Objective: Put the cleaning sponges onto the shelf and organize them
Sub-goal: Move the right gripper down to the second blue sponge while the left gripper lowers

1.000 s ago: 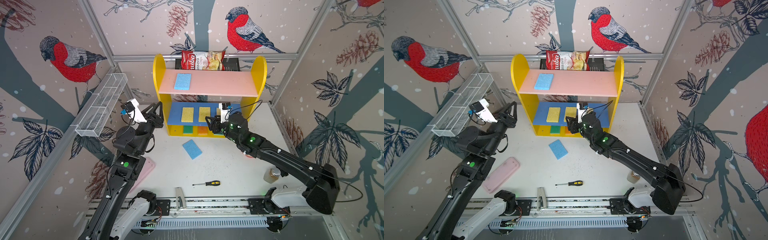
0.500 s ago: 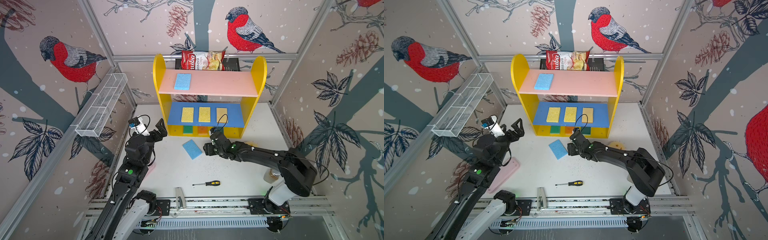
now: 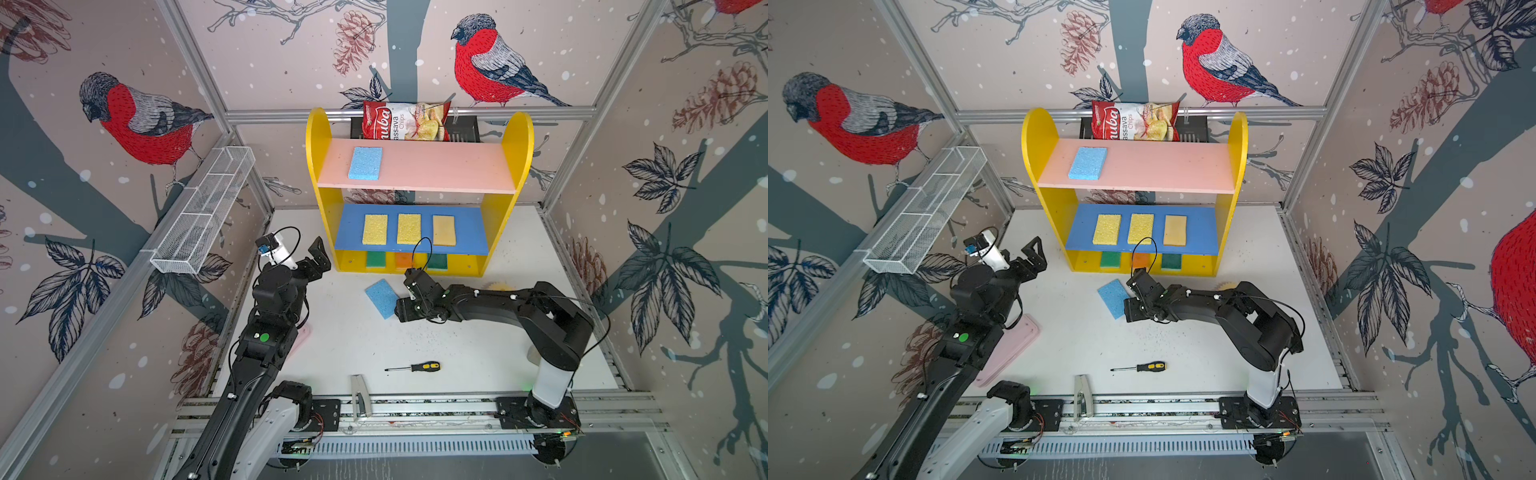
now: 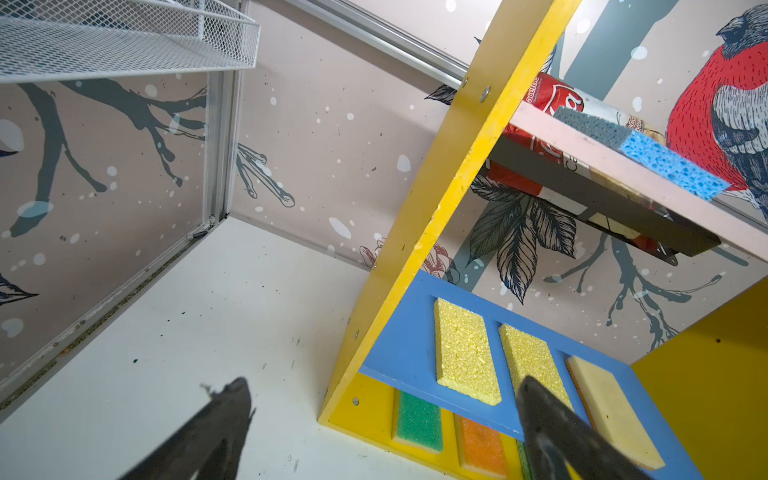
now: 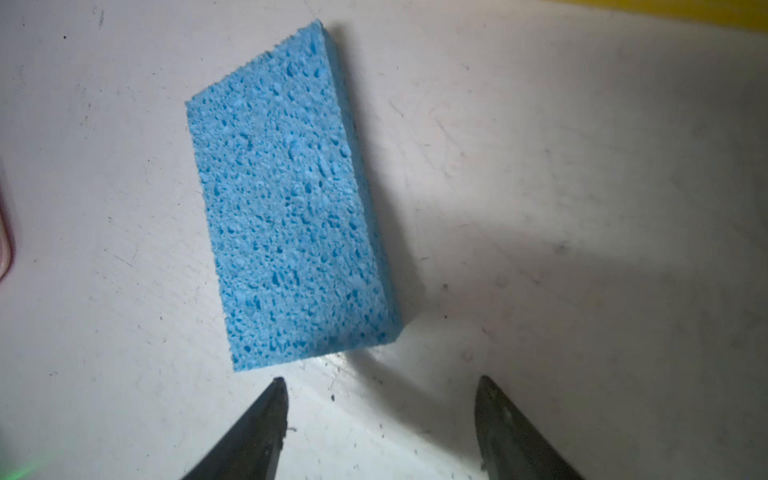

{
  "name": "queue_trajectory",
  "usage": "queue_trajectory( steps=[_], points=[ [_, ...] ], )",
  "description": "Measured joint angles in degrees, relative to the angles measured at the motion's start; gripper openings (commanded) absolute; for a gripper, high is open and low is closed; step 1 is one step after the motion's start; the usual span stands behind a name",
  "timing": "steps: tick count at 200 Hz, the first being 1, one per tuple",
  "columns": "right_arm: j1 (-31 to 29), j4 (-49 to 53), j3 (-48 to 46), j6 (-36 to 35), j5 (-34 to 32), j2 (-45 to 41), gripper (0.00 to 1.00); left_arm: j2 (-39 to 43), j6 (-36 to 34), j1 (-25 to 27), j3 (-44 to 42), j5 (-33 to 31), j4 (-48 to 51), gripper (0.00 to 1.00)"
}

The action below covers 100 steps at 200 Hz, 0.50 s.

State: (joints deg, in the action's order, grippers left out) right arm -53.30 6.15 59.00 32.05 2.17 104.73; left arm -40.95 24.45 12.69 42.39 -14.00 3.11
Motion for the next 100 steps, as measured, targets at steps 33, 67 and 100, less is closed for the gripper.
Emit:
queue_trajectory(
  steps=[33,67,100],
  points=[
    [0.1,-3.0,0.7,-0.2,1.0,2.0,0.49,-0.7,0.2,-1.3,-0.5,0.3,-0.3,0.98],
    [0.1,-4.6,0.7,-0.3,2.6,3.1,0.26,-1.7,0.8,-1.6,-0.5,0.7,-0.3,0.98],
    [-0.2,-5.1,0.3,-1.0,4.1,3.2,0.12,-2.3,0.9,-1.7,-0.6,1.9,-0.7,0.98]
  ],
)
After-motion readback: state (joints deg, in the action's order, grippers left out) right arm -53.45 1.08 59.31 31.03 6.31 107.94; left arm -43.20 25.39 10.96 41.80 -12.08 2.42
